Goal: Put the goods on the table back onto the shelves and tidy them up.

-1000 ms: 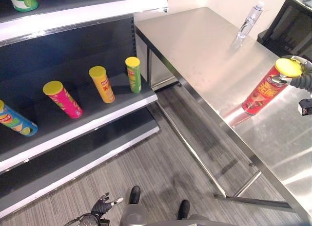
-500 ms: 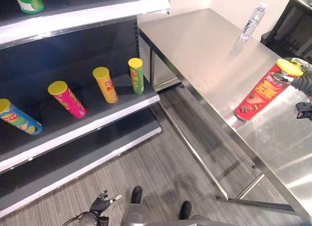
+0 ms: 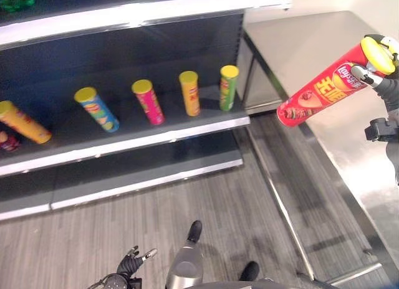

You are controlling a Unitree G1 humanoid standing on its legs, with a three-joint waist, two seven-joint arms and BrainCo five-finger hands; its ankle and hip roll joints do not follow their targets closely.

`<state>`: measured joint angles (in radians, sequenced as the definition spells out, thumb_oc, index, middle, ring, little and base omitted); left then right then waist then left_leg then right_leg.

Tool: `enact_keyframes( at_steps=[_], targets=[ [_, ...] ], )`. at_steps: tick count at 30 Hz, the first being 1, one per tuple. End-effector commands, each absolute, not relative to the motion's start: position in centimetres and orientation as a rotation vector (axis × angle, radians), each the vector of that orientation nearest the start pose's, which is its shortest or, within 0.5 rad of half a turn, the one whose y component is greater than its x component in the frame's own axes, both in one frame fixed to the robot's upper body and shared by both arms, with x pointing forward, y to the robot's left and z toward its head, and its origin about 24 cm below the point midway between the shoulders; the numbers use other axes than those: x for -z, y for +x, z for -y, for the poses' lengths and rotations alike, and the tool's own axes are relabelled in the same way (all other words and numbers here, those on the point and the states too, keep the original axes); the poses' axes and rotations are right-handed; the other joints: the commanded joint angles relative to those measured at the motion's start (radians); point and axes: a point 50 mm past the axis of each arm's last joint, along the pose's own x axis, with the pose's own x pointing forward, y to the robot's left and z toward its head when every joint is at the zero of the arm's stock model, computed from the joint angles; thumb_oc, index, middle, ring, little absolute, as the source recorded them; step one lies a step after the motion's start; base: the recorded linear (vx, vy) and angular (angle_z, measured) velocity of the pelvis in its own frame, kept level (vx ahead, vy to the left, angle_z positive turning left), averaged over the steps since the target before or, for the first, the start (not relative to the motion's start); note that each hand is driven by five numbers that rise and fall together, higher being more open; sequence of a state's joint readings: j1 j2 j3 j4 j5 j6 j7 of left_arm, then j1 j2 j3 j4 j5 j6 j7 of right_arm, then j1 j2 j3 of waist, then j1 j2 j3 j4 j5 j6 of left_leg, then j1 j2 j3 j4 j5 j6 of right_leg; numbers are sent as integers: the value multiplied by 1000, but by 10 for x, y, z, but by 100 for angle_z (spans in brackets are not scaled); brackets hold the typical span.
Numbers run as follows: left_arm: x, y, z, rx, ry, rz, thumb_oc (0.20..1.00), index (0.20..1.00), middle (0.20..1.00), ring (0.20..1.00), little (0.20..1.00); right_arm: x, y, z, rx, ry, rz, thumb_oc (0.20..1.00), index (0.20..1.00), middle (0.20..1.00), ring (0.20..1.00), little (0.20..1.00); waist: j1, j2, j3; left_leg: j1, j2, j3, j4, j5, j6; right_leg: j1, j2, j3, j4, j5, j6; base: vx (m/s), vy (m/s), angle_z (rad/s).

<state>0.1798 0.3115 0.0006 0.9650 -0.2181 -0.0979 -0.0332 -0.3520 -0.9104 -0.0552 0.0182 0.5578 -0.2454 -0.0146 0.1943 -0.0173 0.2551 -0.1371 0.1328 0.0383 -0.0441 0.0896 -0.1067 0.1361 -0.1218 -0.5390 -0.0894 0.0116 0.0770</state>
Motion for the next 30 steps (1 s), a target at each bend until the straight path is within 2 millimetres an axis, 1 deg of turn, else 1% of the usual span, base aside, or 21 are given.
enact_keyframes(
  at_steps=[1,3,4,5,6,8,9,10,12,13,15,16,17,19,20,23,24,26,27,28,30],
  targets=[
    [127,106,-281,-272,118,-912,1000,1000,1000,1000,1000,-283,268,259,-74,-404,825,200,200,200,200,200,-31,-46,-39,59,110,12,100,-23,-66,-27,-36,11,13,-52,30,-161,234,14],
    [126,107,-283,-287,119,-899,1000,1000,1000,1000,1000,-280,268,258,-95,-436,803,200,200,200,200,200,-57,-39,-52,121,183,33,122,-35,-87,-34,-54,14,12,-52,42,-87,314,9],
    [124,109,-285,-294,125,-883,1000,1000,1000,1000,1000,-278,266,258,-108,-451,786,200,200,200,200,200,-77,-29,-59,165,235,20,158,-8,-110,-47,-80,5,16,-28,57,-48,296,29],
    [124,109,-285,-294,125,-883,1000,1000,1000,1000,1000,-277,266,258,-108,-451,785,200,200,200,200,200,-78,-27,-58,165,237,19,159,-8,-111,-45,-79,4,15,-27,57,-126,491,36],
    [122,111,-284,-284,140,-868,1000,1000,1000,1000,1000,-275,266,259,-121,-442,768,200,200,200,200,200,-94,-11,-74,207,246,-14,153,-26,-137,-61,-103,4,18,1,81,-44,268,23],
    [122,112,-282,-265,146,-867,1000,1000,1000,1000,1000,-276,263,261,-111,-452,770,200,200,200,200,200,-109,-2,-82,218,248,-10,132,-46,-135,-63,-120,-1,19,20,94,-65,423,38],
    [123,115,-278,-224,163,-874,1000,1000,1000,1000,1000,-273,261,265,-92,-446,760,200,200,200,200,200,-124,6,-96,221,226,39,92,-94,-123,-74,-160,-9,25,54,117,-71,429,39],
    [123,115,-278,-224,164,-874,1000,1000,1000,1000,1000,-272,261,265,-91,-446,759,200,200,200,200,200,-121,3,-97,222,223,41,91,-95,-121,-76,-164,-7,25,55,118,-63,465,28],
    [121,119,-279,-175,220,-871,1000,1000,1000,1000,1000,-262,258,274,-47,-428,730,200,200,200,200,200,-128,6,-111,244,170,84,-4,-137,-107,-94,-231,-25,49,103,156,-82,532,55],
    [117,126,-283,-172,243,-853,1000,1000,1000,1000,1000,-255,257,275,-23,-464,701,200,200,200,200,200,-132,3,-101,248,108,84,-43,-161,-79,-128,-311,-20,93,188,184,-126,516,76],
    [113,130,-289,-183,257,-840,1000,1000,1000,1000,1000,-254,257,273,-21,-486,698,200,200,200,200,200,-132,-7,-95,243,75,85,-43,-172,-57,-159,-345,-1,120,218,185,-119,324,38],
    [113,130,-289,-183,257,-840,1000,1000,1000,1000,1000,-253,257,273,-21,-486,698,200,200,200,200,200,-131,-8,-95,242,74,86,-43,-172,-56,-161,-346,1,121,218,185,-235,391,28],
    [108,136,-297,-209,270,-817,1000,1000,1000,1000,1000,-253,255,269,-28,-471,716,200,200,200,200,200,-144,-12,-74,222,31,75,-43,-156,-27,-196,-361,53,168,222,176,-219,349,32],
    [103,141,-302,-234,267,-795,1000,1000,1000,1000,1000,-253,253,267,-35,-462,728,200,200,200,200,200,-150,-14,-59,212,6,55,-43,-144,-2,-215,-304,175,243,154,156,-192,367,39],
    [102,142,-303,-238,265,-795,1000,1000,1000,1000,1000,-253,253,268,-33,-465,732,200,200,200,200,200,-150,-16,-59,207,-6,43,-43,-135,10,-213,-264,214,274,107,145,-100,249,53],
    [106,139,-302,-242,246,-815,1000,1000,1000,1000,1000,-254,249,269,-41,-472,738,200,200,200,200,200,-153,-20,-68,185,-44,3,-43,-109,45,-191,-91,268,352,-71,85,-53,208,31],
    [109,135,-298,-237,230,-834,1000,1000,1000,1000,1000,-254,248,268,-55,-476,734,200,200,200,200,200,-155,-32,-72,183,-72,-13,-43,-98,56,-195,2,302,388,-123,65,-34,177,39],
    [113,128,-295,-228,215,-854,1000,1000,1000,1000,1000,-252,247,266,-81,-480,725,200,200,200,200,200,-146,-57,-82,183,-103,-22,-43,-98,59,-156,49,312,302,-143,20,-12,65,49],
    [113,127,-295,-228,216,-855,1000,1000,1000,1000,1000,-252,247,266,-80,-479,724,200,200,200,200,200,-148,-57,-81,186,-102,-23,-43,-99,58,-147,51,310,293,-140,19,1,-39,35],
    [118,118,-294,-242,192,-882,1000,1000,1000,1000,1000,-251,248,263,-106,-451,725,200,200,200,200,200,-141,-77,-93,176,-125,-41,-43,-100,55,-106,72,330,178,-119,17,17,-49,15],
    [121,113,-292,-229,198,-901,1000,1000,1000,1000,1000,-249,247,260,-131,-477,714,200,200,200,200,200,-136,-84,-91,152,-130,-29,-7,-102,44,-68,75,325,90,-86,21,-32,3,17]
  ],
)
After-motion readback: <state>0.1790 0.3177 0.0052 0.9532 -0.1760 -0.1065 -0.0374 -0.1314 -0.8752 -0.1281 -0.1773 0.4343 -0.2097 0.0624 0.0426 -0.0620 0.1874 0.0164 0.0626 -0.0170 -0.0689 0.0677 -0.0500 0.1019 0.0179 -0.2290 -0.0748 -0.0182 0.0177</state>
